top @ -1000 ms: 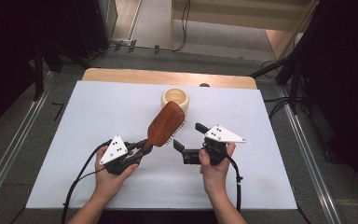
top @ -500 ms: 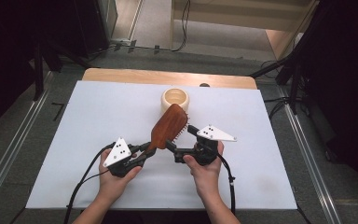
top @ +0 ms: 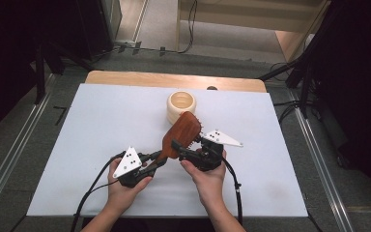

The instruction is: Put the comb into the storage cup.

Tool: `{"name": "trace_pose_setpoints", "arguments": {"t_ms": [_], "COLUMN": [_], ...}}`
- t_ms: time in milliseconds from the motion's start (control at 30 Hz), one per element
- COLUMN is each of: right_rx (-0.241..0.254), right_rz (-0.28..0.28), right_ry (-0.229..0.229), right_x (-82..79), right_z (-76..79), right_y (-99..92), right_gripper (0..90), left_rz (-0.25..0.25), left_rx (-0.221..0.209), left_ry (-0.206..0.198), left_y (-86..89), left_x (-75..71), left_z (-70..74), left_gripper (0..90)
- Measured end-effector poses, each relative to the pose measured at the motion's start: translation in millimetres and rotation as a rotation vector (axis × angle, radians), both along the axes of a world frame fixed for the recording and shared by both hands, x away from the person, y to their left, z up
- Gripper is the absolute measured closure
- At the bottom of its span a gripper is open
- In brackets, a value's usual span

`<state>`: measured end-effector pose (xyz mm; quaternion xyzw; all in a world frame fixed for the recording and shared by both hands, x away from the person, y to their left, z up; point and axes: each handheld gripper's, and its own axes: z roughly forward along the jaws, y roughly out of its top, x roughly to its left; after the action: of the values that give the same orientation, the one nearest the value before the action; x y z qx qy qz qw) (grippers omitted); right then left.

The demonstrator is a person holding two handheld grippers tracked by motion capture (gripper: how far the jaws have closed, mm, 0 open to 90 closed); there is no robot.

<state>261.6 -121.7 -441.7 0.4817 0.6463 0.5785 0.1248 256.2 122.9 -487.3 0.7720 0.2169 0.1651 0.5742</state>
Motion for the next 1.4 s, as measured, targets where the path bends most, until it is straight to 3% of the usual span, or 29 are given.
{"name": "trace_pose_setpoints", "arguments": {"t_ms": [233, 633, 900, 1000, 1133, 1233, 1400], "right_rx": [0.037, 0.12, 0.187, 0.182, 0.111, 0.125, 0.084], "right_rz": [-0.026, -0.01, 0.029, 0.06, 0.075, 0.084, 0.074], "right_ry": [0.003, 0.041, 0.06, 0.032, -0.031, -0.058, -0.1], "right_x": [-1.7, 1.4, 2.5, 0.6, -6.4, -9.5, -14.1], "right_z": [-1.7, -6.4, -11.2, -10.1, -3.0, 1.2, 10.1], "right_y": [-2.7, -4.8, -9.7, -8.9, -2.7, -3.5, -7.1], "right_gripper": [28.5, 33.8, 42.3, 46.8, 51.8, 52.8, 53.1], "left_rz": [0.004, 0.048, 0.04, 0.027, 0.007, 0.002, 0.034], "left_rx": [-0.002, -0.001, 0.011, 0.009, 0.001, -0.022, -0.058], "left_ry": [-0.011, -0.031, -0.028, -0.022, -0.02, -0.002, 0.03], "left_y": [-5.5, -9.7, -12.3, -13.4, -14.0, -9.7, 1.6], "left_x": [-4.4, -9.9, -9.5, -9.3, -9.9, -9.1, -6.2], "left_z": [-1.3, -5.5, -6.4, -6.6, -5.5, -4.2, -0.5], "left_gripper": [72.5, 72.5, 72.0, 71.0, 59.2, 46.9, 22.3]}}
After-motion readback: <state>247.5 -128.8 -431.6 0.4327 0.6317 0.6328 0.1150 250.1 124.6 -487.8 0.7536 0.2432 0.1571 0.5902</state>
